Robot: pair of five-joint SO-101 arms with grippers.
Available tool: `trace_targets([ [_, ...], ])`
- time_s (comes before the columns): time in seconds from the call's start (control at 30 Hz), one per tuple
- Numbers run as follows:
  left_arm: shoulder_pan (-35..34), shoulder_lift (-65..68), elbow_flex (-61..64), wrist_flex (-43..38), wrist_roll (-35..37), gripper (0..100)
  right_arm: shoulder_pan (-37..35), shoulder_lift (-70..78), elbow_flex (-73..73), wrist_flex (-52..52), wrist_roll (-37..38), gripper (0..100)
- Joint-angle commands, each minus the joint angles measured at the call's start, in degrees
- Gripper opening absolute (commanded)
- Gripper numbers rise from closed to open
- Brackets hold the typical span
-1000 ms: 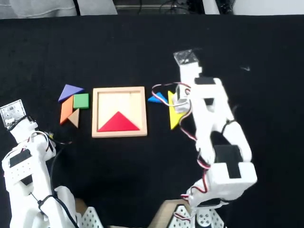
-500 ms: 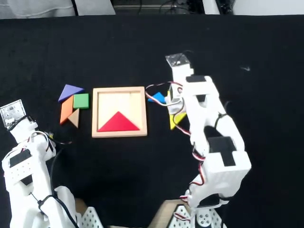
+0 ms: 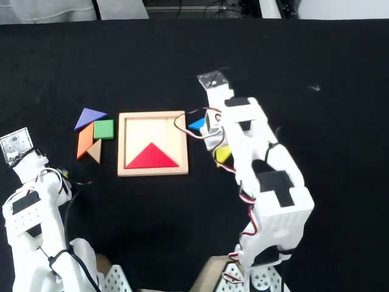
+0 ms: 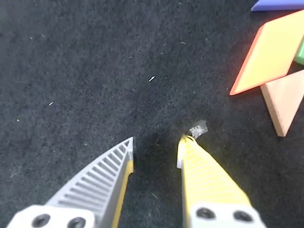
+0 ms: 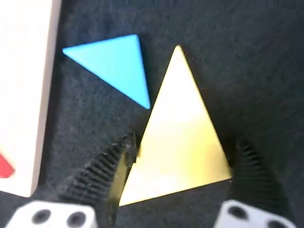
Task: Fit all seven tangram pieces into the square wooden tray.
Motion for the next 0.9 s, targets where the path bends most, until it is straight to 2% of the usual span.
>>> trace_targets([
  [0.0,0.57,-0.44,-0.4,-0.7,-0.09,16,-0.18,-0.22,-2.33,-0.44,-0.09,18.5],
  [0.1,0.57,-0.44,-0.4,-0.7,-0.09,16,-0.09,-0.4,-2.86,-0.35,0.0,10.5],
  [0.4,0.57,-0.44,-0.4,-0.7,-0.09,16,-0.26,-1.36,-2.86,-0.09,0.0,9.9],
  [0.87,0.57,-0.44,-0.4,-0.79,-0.09,16,-0.44,-10.59,-1.54,7.56,-0.09,6.0],
])
